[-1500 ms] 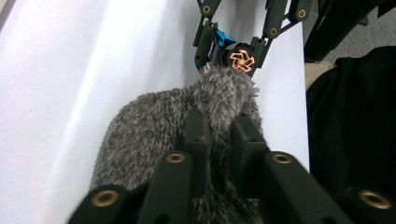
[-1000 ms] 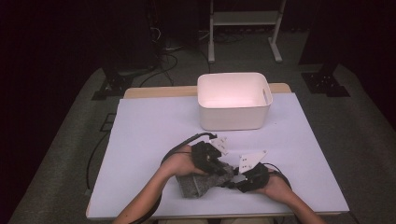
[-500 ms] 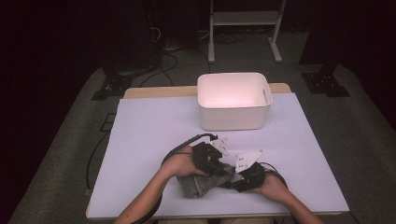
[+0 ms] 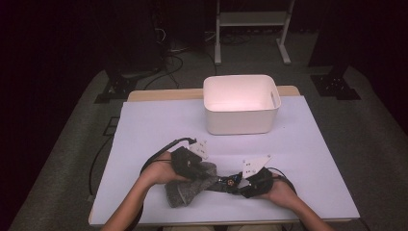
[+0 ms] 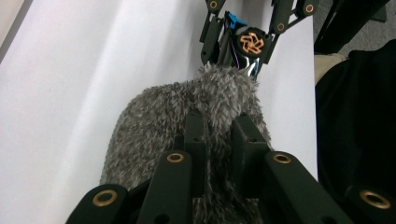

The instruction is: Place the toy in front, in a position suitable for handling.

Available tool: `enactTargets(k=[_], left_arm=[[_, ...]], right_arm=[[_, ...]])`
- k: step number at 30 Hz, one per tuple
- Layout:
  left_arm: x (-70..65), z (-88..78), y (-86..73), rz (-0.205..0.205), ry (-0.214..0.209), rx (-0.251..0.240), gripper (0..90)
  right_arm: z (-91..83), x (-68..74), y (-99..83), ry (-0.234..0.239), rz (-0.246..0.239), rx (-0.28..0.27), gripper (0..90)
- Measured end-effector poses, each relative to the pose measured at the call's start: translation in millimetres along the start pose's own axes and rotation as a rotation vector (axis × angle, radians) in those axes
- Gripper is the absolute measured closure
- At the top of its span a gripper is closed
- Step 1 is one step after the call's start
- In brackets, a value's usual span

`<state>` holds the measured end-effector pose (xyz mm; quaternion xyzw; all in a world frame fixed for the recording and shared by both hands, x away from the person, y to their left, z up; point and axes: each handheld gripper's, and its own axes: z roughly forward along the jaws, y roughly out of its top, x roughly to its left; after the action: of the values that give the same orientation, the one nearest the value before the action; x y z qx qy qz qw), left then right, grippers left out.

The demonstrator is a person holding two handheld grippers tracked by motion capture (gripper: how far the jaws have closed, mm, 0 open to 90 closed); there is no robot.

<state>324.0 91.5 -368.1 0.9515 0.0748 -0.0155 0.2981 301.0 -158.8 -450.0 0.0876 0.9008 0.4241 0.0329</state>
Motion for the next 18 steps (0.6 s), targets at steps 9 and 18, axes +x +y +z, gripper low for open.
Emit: enactTargets(k=[9, 18], left_arm=[[-7.2, 18.5, 30.0, 0.079, -0.036, 0.015, 78.7], [-12.7, 39.6, 61.2, 0.147, -0.059, 0.038, 78.2]], right_arm=[[0.3, 0.2, -0.3, -0.002, -0.003, -0.002, 56.7], [0.2, 0.3, -0.5, -0.004, -0.007, -0.002, 56.7]])
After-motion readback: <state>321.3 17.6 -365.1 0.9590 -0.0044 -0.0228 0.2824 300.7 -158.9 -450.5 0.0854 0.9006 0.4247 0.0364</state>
